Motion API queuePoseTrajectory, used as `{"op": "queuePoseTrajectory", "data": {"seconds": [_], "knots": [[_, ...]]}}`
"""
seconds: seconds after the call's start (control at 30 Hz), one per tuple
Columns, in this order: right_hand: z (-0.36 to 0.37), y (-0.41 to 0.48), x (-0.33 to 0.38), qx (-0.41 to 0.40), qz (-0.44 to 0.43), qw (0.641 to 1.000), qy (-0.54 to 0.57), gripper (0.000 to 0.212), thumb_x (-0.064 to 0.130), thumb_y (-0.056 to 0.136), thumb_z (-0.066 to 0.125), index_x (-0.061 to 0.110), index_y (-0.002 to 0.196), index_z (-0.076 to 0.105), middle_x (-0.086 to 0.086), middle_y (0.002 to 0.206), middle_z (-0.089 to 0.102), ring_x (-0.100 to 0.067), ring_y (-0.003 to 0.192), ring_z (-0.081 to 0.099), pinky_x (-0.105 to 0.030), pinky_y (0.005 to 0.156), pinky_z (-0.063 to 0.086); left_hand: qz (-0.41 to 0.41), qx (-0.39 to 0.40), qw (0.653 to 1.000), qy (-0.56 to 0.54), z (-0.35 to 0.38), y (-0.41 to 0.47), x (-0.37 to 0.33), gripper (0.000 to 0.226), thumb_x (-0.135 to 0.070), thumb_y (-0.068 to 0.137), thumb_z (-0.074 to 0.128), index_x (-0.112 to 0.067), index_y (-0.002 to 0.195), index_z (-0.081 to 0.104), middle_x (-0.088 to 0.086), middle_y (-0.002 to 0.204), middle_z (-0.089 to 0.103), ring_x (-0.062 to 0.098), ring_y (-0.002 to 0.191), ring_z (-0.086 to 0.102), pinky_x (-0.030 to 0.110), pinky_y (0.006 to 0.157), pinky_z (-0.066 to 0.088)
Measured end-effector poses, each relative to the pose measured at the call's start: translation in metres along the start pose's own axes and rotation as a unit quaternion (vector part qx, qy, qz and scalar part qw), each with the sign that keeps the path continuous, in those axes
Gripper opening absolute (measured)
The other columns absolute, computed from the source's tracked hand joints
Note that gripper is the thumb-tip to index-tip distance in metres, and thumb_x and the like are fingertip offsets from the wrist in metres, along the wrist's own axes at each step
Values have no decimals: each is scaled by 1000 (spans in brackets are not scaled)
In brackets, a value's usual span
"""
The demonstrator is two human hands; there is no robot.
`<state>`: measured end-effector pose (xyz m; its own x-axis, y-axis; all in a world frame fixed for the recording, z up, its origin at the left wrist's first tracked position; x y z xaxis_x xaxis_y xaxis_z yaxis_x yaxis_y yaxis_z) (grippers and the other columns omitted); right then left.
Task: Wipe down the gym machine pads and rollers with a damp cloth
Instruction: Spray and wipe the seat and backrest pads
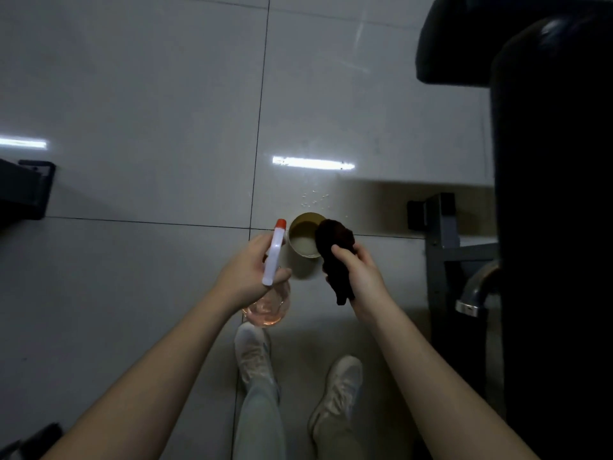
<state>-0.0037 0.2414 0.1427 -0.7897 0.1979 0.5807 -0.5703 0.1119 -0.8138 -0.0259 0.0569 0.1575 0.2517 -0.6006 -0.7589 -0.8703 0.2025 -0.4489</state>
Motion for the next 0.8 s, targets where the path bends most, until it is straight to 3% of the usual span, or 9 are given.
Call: {"op": "queuePoseTrajectory", "data": {"seconds": [0.13, 0.2, 0.37, 0.43, 0.53, 0.6, 0.67, 0.8], "knots": [[-9, -47, 19, 21, -5, 999, -28, 39, 25, 90, 60, 19, 126, 45, -10, 115, 60, -30, 96, 63, -38, 80, 53, 0, -5, 999, -38, -2, -24, -43, 50, -15, 86, 69, -13, 131, 47, -1, 116, 51, 20, 103, 56, 35, 87, 52], [-13, -67, 30, 23, -16, 999, -40, 36, 25, 90, 60, 20, 122, 47, -9, 114, 60, -28, 95, 63, -36, 77, 53, 2, -13, 999, -47, -2, -33, -61, 45, -12, 88, 66, -14, 128, 47, 2, 115, 53, 20, 101, 56, 26, 81, 50], [-29, -113, 66, 10, -72, 996, -45, 27, 18, 85, 66, 23, 108, 52, -11, 112, 62, -23, 89, 62, -26, 64, 48, 6, -7, 999, -54, -4, -48, -102, 45, -9, 88, 64, -16, 130, 47, -1, 117, 53, 0, 95, 50, 13, 71, 39], [-39, -131, 82, -4, -118, 992, -51, 26, 17, 84, 67, 30, 100, 50, -3, 106, 62, -15, 87, 61, -20, 61, 47, 32, -3, 998, -49, -5, -54, -121, 40, -10, 88, 64, -21, 123, 48, -3, 116, 54, -3, 96, 50, 11, 72, 38], [-66, -157, 109, -57, -210, 972, -89, 34, 17, 83, 69, 31, 105, 48, 15, 99, 55, 6, 87, 55, -4, 61, 43, 70, 9, 997, -33, 1, -60, -152, 35, -25, 87, 64, -24, 118, 49, -9, 107, 55, -1, 96, 52, 14, 73, 40], [-89, -171, 127, -120, -270, 948, -119, 41, 18, 80, 71, 31, 109, 45, 16, 101, 52, 8, 89, 53, -5, 68, 45, 76, 22, 997, -23, 8, -63, -170, 31, -22, 89, 64, -21, 117, 50, -11, 100, 54, 3, 91, 53, 17, 71, 40], [-116, -183, 144, -202, -322, 913, -146, 44, 18, 78, 72, 27, 112, 46, 6, 106, 53, -2, 92, 54, -13, 73, 48, 78, 41, 996, -27, 17, -64, -188, 25, -15, 90, 63, -23, 111, 50, -11, 97, 53, 6, 88, 54, 20, 72, 42], [-159, -189, 175, -364, -413, 792, -265, 62, 15, 79, 70, 14, 134, 40, -10, 125, 44, -19, 110, 48, -26, 82, 45, 87, 63, 993, -39, 32, -68, -219, 20, -32, 84, 58, -35, 102, 49, -12, 98, 55, 5, 89, 55, 16, 71, 43]]}}
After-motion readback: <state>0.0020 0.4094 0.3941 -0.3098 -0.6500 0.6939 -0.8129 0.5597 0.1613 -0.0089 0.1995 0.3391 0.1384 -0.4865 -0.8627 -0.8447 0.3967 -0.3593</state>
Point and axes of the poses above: each hand's wrist, its own y-axis towards the middle knuckle, its own z-axis out of the palm, x = y × z, the point moved 5 cm from there along y, towards the middle knuckle
